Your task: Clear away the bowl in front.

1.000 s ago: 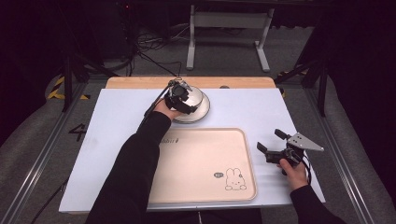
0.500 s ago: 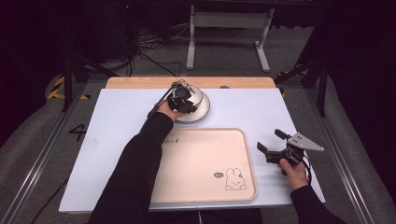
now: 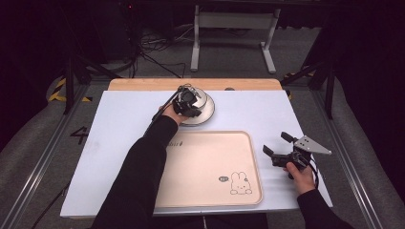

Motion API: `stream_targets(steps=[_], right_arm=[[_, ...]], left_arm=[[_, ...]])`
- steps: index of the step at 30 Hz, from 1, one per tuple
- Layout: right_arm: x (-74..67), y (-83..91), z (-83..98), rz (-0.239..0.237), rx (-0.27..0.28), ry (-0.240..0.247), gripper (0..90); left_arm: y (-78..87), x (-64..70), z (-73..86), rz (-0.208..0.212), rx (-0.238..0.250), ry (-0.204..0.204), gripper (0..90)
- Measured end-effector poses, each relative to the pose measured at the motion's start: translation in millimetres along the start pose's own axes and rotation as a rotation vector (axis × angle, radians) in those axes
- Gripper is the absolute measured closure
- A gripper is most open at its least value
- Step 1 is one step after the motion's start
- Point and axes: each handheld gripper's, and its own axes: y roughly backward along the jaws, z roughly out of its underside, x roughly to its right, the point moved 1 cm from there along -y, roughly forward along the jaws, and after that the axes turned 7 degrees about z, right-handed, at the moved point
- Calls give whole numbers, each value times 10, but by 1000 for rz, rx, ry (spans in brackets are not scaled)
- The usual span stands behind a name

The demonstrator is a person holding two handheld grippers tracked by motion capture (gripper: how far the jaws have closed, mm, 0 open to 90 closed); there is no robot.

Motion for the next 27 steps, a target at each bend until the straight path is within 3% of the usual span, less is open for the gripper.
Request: stream_targets(steps=[3, 8, 18, 24, 27], right_arm=[[0, 0, 0, 1, 0, -1, 29], [2, 1, 0, 0, 0, -2, 29], [6, 2, 1, 0, 1, 0, 29], [6, 2, 1, 0, 0, 0, 29], [6, 1, 1, 0, 0, 0, 29]], left_arm=[[-2, 30, -21, -26, -7, -34, 784], [4, 33, -23, -23, 3, -34, 800], [45, 99, -59, -42, -16, -88, 827], [165, 87, -75, -37, 17, -63, 819], [210, 99, -65, -47, 6, -71, 819]])
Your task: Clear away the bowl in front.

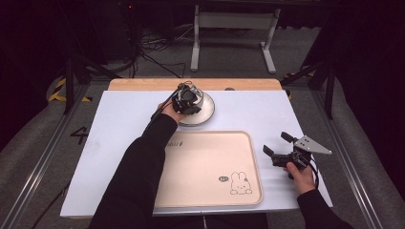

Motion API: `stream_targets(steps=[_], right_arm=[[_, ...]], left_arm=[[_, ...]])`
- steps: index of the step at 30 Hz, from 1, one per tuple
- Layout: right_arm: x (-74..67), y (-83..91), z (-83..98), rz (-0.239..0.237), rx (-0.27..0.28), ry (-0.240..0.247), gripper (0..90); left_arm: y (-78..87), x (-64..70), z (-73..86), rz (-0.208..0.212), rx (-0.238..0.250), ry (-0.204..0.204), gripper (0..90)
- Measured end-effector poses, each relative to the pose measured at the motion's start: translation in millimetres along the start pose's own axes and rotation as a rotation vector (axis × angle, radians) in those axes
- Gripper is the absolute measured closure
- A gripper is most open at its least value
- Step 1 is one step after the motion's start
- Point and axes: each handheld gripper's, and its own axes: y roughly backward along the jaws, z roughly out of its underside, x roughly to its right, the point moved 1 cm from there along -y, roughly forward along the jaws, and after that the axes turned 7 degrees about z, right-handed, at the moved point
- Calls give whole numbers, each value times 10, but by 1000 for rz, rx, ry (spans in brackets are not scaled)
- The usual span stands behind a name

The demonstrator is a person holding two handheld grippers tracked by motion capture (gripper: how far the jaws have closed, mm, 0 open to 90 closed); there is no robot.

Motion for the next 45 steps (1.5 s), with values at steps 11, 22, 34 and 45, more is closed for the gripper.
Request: stream_targets(steps=[11, 22, 34, 45], right_arm=[[0, 2, 0, -2, 0, 0, 29], [0, 0, 0, -2, 0, 1, 28], [0, 2, 0, -1, 1, 0, 28], [0, -1, 0, -1, -1, 1, 28]], left_arm=[[224, 133, -12, 31, 51, -19, 817], [467, 288, -18, 42, 77, -45, 817], [704, 573, 1, 64, 85, -81, 817], [901, 883, -4, 90, 71, -138, 816]])
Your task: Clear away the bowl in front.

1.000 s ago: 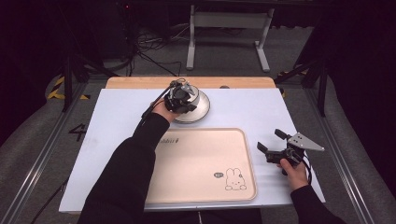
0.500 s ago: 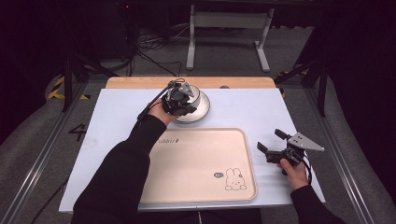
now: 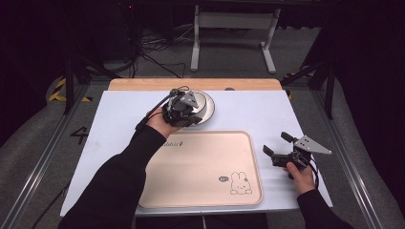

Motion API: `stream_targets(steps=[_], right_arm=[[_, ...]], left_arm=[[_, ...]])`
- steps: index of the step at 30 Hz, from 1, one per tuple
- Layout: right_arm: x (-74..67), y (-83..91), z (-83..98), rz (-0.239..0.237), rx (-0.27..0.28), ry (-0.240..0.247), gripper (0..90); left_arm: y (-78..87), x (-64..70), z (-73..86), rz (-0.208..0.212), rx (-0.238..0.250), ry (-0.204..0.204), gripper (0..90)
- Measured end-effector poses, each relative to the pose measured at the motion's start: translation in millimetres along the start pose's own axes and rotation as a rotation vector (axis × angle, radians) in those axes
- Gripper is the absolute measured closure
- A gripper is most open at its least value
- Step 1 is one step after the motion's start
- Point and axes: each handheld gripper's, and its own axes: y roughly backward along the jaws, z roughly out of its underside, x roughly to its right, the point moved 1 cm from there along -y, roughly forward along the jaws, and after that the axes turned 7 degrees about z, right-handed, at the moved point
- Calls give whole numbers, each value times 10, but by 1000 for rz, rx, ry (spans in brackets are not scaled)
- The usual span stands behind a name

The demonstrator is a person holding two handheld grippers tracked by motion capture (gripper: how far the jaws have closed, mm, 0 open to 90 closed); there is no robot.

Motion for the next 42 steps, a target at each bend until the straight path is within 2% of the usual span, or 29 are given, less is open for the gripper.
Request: stream_targets(steps=[9, 15, 21, 29, 33, 37, 42], right_arm=[[3, 1, 0, 2, 1, -5, 28], [2, 0, 0, 3, 0, -4, 28], [1, -1, 0, 3, -1, -2, 28], [1, -1, 0, 3, -1, -2, 28], [0, -1, 0, 4, -1, -1, 28], [-1, -1, 0, 4, 0, -1, 28], [0, 0, 0, 3, -1, -1, 28]], left_arm=[[66, 225, -34, 30, -8, -42, 816], [102, 377, -55, 49, -43, -68, 816], [117, 473, -65, 74, -58, -91, 816], [151, 596, -83, 133, -55, -137, 816], [134, 645, -86, 153, -71, -149, 816], [69, 668, -78, 210, -110, -169, 815], [-23, 696, -60, 241, -151, -181, 816]])
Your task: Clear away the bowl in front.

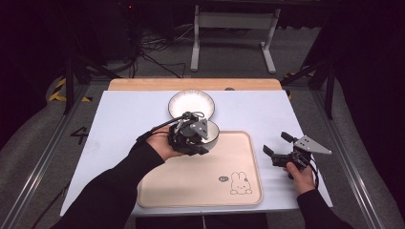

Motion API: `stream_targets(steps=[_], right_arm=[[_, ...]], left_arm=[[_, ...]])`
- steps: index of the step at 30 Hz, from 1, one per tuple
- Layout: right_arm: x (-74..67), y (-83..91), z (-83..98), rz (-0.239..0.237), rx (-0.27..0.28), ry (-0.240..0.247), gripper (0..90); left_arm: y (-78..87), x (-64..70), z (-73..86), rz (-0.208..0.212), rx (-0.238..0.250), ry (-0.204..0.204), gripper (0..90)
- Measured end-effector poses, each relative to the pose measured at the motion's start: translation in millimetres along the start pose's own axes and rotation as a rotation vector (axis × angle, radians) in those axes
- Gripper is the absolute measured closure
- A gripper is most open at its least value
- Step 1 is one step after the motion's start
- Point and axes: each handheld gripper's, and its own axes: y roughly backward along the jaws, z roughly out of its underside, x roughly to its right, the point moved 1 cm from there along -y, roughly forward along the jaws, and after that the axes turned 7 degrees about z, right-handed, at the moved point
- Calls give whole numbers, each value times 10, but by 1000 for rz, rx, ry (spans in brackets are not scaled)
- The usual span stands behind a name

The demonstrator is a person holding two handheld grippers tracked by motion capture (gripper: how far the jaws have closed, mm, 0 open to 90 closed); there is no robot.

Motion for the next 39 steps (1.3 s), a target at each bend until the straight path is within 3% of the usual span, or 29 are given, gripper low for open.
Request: stream_targets(steps=[15, 16, 17, 19, 27, 29, 31, 39], right_arm=[[-2, -1, 0, 0, 1, 1, 28], [-2, -1, 0, 0, 1, 1, 28], [-2, -1, 0, 0, 1, 1, 28], [-2, -1, 0, 0, 1, 1, 28], [-1, 0, 0, -1, 0, 1, 28], [-1, 0, 0, -1, 1, 0, 28], [-2, 0, 0, -1, 2, 1, 28], [-2, -1, 0, 0, 2, 1, 28]], left_arm=[[-229, 14, 24, 72, -53, -14, 815], [-251, 27, 28, 75, -52, 3, 815], [-266, 16, 24, 79, -60, -13, 815], [-300, 30, 30, 86, -61, 9, 815], [-426, 2, 43, 117, -89, 17, 815], [-434, -12, 41, 117, -100, -5, 815], [-454, 7, 51, 119, -100, 21, 815], [-517, -7, 79, 124, -125, 30, 814]])
